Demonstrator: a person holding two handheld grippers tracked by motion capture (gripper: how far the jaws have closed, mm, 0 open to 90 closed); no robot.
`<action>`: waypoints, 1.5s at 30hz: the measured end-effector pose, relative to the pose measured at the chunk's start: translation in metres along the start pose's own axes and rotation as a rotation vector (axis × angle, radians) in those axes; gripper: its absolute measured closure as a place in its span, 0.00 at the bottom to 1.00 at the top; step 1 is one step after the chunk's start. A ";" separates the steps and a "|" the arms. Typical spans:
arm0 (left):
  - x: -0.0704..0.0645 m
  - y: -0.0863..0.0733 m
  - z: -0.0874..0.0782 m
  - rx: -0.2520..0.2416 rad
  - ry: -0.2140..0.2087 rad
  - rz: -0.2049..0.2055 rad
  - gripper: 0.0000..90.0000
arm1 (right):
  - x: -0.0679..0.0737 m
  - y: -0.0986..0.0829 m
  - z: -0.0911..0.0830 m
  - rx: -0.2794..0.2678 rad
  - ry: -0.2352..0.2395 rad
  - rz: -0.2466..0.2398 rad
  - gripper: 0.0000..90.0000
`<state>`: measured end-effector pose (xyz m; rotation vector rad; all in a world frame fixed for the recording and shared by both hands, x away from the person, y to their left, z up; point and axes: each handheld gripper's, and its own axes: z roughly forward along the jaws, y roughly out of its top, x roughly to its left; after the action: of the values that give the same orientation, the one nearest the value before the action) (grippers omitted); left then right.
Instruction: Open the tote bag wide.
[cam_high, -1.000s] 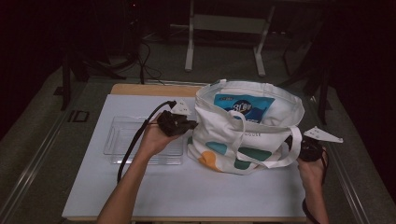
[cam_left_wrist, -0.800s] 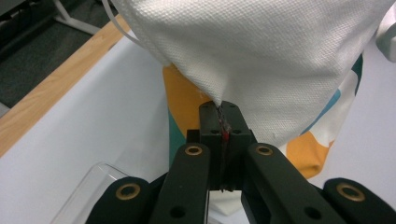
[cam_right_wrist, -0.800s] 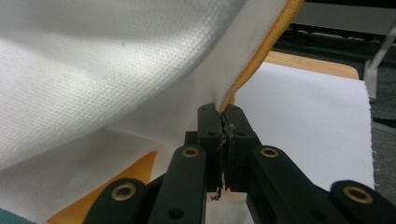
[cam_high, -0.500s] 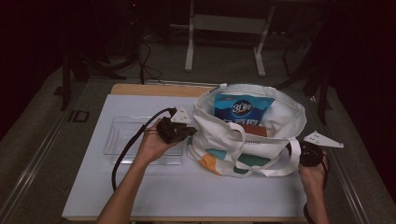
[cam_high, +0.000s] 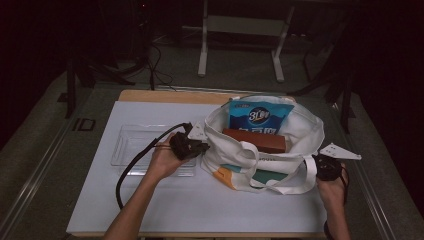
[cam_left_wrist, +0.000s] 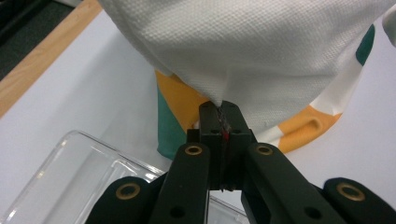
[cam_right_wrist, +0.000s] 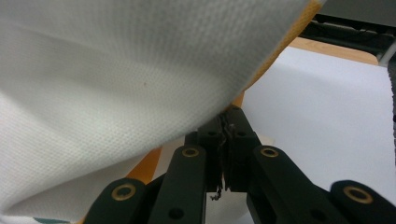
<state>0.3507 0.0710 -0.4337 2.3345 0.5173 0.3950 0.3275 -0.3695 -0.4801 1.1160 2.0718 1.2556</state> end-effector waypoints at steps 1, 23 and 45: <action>0.000 -0.001 0.001 0.003 -0.002 -0.001 1.00 | 0.000 -0.001 0.001 0.000 0.004 -0.001 0.97; 0.005 -0.013 0.011 -0.009 -0.086 -0.039 0.88 | 0.002 -0.016 0.012 0.043 0.016 0.039 0.98; 0.020 0.009 -0.020 -0.119 -0.025 -0.018 0.96 | 0.002 -0.015 0.012 0.036 0.018 0.028 0.98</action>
<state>0.3619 0.0853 -0.4103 2.2160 0.4889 0.3776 0.3290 -0.3660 -0.4988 1.1572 2.1072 1.2508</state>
